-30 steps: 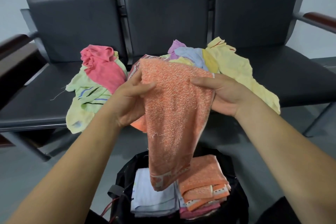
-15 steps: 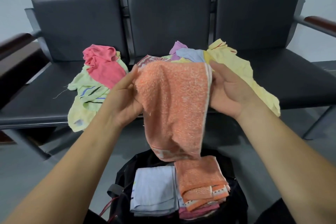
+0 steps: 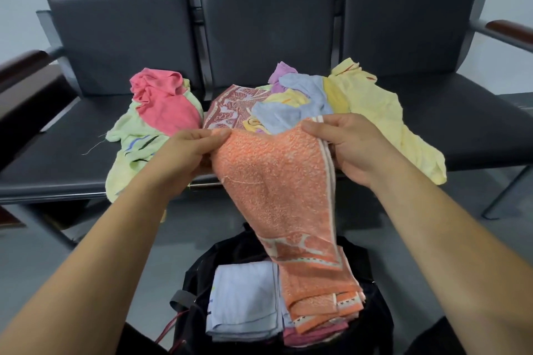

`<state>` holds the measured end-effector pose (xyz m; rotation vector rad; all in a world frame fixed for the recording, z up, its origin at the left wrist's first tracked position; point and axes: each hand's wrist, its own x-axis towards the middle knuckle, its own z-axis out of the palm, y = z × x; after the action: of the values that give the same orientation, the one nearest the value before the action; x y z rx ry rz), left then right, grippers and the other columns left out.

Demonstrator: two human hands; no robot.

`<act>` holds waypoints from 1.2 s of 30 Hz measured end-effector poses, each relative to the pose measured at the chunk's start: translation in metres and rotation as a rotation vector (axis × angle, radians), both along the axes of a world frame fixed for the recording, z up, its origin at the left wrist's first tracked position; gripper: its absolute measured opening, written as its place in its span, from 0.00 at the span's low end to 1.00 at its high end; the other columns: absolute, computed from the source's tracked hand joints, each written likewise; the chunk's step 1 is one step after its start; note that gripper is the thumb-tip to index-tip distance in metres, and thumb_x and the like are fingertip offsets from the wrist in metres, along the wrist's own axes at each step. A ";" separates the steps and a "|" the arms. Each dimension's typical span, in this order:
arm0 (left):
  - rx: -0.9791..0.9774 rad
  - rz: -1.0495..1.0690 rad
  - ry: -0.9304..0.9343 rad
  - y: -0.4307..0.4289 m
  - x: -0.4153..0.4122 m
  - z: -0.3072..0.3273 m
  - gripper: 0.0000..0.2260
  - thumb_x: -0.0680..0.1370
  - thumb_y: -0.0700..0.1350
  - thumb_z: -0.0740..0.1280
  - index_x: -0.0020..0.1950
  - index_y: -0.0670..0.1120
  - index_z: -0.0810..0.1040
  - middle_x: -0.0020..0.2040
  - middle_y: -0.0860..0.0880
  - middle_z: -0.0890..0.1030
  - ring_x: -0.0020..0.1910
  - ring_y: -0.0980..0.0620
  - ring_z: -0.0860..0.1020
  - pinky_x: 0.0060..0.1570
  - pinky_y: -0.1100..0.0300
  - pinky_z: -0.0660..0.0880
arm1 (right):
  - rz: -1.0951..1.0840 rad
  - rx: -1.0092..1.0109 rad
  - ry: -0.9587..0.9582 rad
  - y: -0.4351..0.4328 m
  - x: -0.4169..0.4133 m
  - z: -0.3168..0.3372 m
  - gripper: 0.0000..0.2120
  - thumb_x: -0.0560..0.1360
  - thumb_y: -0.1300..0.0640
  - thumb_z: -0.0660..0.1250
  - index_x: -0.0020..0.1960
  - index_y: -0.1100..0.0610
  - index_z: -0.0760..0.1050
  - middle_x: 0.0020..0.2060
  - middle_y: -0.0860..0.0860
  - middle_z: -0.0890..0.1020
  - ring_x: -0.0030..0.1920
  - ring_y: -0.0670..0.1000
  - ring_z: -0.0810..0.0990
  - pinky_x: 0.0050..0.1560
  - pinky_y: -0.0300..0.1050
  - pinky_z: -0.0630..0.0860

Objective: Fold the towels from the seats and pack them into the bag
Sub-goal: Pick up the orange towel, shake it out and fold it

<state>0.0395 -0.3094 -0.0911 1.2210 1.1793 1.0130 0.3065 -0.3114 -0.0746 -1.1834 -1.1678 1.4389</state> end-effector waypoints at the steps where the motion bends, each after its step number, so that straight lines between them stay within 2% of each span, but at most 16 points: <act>1: -0.023 0.005 -0.089 0.000 0.004 0.000 0.13 0.74 0.51 0.69 0.48 0.44 0.87 0.43 0.45 0.81 0.41 0.50 0.78 0.41 0.59 0.79 | -0.016 -0.039 0.079 0.001 0.001 0.002 0.08 0.77 0.59 0.72 0.51 0.64 0.83 0.43 0.58 0.86 0.44 0.57 0.83 0.49 0.51 0.82; 4: 0.025 -0.128 -0.332 0.003 0.007 -0.001 0.15 0.72 0.50 0.73 0.58 0.50 0.84 0.48 0.48 0.81 0.45 0.51 0.79 0.47 0.54 0.77 | -0.010 -0.132 0.497 0.004 0.010 0.008 0.11 0.76 0.57 0.71 0.55 0.63 0.82 0.53 0.57 0.85 0.55 0.55 0.84 0.62 0.50 0.80; 6: 0.088 -0.218 -0.335 0.004 0.007 -0.002 0.24 0.72 0.42 0.74 0.68 0.52 0.78 0.50 0.48 0.82 0.46 0.51 0.82 0.48 0.52 0.80 | 0.044 -0.100 0.663 0.005 0.017 0.012 0.12 0.75 0.54 0.70 0.52 0.61 0.86 0.55 0.57 0.85 0.56 0.54 0.84 0.63 0.50 0.79; 8: 0.100 -0.169 -0.265 0.004 0.010 -0.001 0.23 0.73 0.37 0.71 0.68 0.47 0.76 0.49 0.46 0.84 0.46 0.49 0.84 0.47 0.50 0.82 | 0.153 -0.042 0.558 0.004 0.023 0.012 0.12 0.75 0.56 0.68 0.52 0.62 0.86 0.55 0.57 0.85 0.57 0.55 0.84 0.63 0.51 0.79; 10: 0.097 -0.106 -0.233 0.003 0.014 -0.002 0.17 0.73 0.38 0.69 0.62 0.40 0.79 0.47 0.44 0.85 0.46 0.48 0.84 0.50 0.49 0.83 | 0.198 0.017 0.229 0.007 0.028 0.006 0.14 0.77 0.61 0.68 0.60 0.65 0.82 0.58 0.60 0.83 0.58 0.58 0.83 0.63 0.56 0.79; 13: 0.106 -0.040 -0.163 0.001 0.015 -0.003 0.13 0.73 0.41 0.68 0.56 0.40 0.82 0.46 0.45 0.86 0.43 0.51 0.84 0.45 0.57 0.83 | 0.122 0.018 -0.101 0.011 0.031 -0.004 0.11 0.80 0.62 0.67 0.61 0.59 0.81 0.53 0.58 0.85 0.52 0.58 0.84 0.60 0.62 0.79; 15: 0.131 -0.001 -0.095 0.000 0.014 -0.001 0.12 0.73 0.44 0.69 0.54 0.43 0.83 0.44 0.47 0.86 0.40 0.53 0.83 0.39 0.62 0.81 | 0.108 -0.003 -0.101 0.011 0.029 -0.005 0.10 0.81 0.61 0.66 0.61 0.57 0.80 0.52 0.57 0.86 0.49 0.58 0.85 0.59 0.62 0.81; 17: 0.151 0.064 -0.029 0.000 0.012 0.000 0.08 0.74 0.45 0.71 0.51 0.43 0.84 0.41 0.48 0.85 0.37 0.54 0.82 0.36 0.63 0.80 | 0.080 -0.003 -0.040 0.012 0.028 -0.003 0.10 0.81 0.60 0.67 0.60 0.59 0.80 0.50 0.56 0.86 0.46 0.55 0.86 0.52 0.54 0.84; 20: 0.115 0.180 -0.034 0.002 0.013 -0.001 0.09 0.78 0.44 0.71 0.50 0.38 0.82 0.36 0.48 0.80 0.33 0.53 0.78 0.34 0.62 0.79 | 0.039 -0.083 0.200 0.013 0.023 -0.001 0.11 0.80 0.58 0.69 0.59 0.62 0.80 0.47 0.54 0.86 0.43 0.50 0.84 0.44 0.45 0.83; 22: 0.085 0.177 -0.120 0.002 0.015 -0.001 0.13 0.78 0.45 0.70 0.55 0.36 0.80 0.37 0.48 0.80 0.33 0.54 0.78 0.37 0.62 0.80 | 0.058 -0.141 0.410 0.013 0.022 -0.001 0.16 0.79 0.57 0.70 0.65 0.63 0.79 0.52 0.54 0.84 0.49 0.51 0.83 0.52 0.46 0.83; 24: 0.095 0.112 -0.174 0.002 0.015 -0.001 0.16 0.75 0.46 0.71 0.57 0.36 0.80 0.43 0.46 0.81 0.39 0.53 0.80 0.43 0.61 0.79 | 0.102 -0.135 0.470 0.014 0.022 0.000 0.17 0.78 0.59 0.70 0.65 0.64 0.78 0.56 0.57 0.83 0.54 0.53 0.82 0.56 0.48 0.82; 27: 0.174 0.047 -0.129 -0.002 0.015 0.002 0.21 0.74 0.44 0.73 0.59 0.31 0.76 0.51 0.38 0.77 0.47 0.48 0.77 0.50 0.59 0.75 | 0.000 0.024 0.205 0.016 0.026 -0.001 0.04 0.75 0.64 0.71 0.49 0.65 0.82 0.47 0.57 0.86 0.49 0.53 0.85 0.49 0.46 0.82; 29: 0.260 0.068 -0.031 -0.003 0.016 0.004 0.19 0.77 0.41 0.71 0.58 0.25 0.74 0.45 0.39 0.74 0.38 0.55 0.76 0.41 0.68 0.75 | -0.103 0.111 0.067 0.016 0.029 -0.003 0.04 0.76 0.65 0.72 0.42 0.62 0.81 0.43 0.55 0.86 0.47 0.53 0.85 0.48 0.47 0.80; 31: 0.331 0.107 0.042 -0.003 0.017 0.003 0.12 0.80 0.37 0.67 0.55 0.26 0.76 0.34 0.47 0.77 0.28 0.63 0.74 0.33 0.74 0.70 | -0.118 0.122 0.062 0.016 0.030 -0.003 0.05 0.75 0.64 0.73 0.41 0.60 0.82 0.43 0.54 0.86 0.48 0.53 0.85 0.50 0.49 0.80; 33: 0.361 0.131 0.078 -0.004 0.018 0.004 0.08 0.80 0.36 0.66 0.53 0.30 0.78 0.28 0.58 0.78 0.26 0.64 0.74 0.32 0.75 0.69 | -0.126 0.150 0.023 0.014 0.029 -0.004 0.04 0.75 0.62 0.73 0.42 0.58 0.83 0.45 0.53 0.87 0.51 0.53 0.85 0.53 0.50 0.80; 36: 0.396 0.193 0.064 -0.007 0.020 0.005 0.04 0.80 0.37 0.67 0.50 0.38 0.81 0.33 0.54 0.80 0.32 0.62 0.75 0.39 0.72 0.71 | -0.168 0.228 -0.051 0.012 0.027 -0.003 0.02 0.75 0.58 0.75 0.44 0.55 0.85 0.51 0.53 0.87 0.57 0.54 0.84 0.61 0.53 0.79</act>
<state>0.0594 -0.3159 -0.0857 1.4742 1.1982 1.4091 0.3331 -0.2993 -0.0776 -1.1344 -1.2021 1.1243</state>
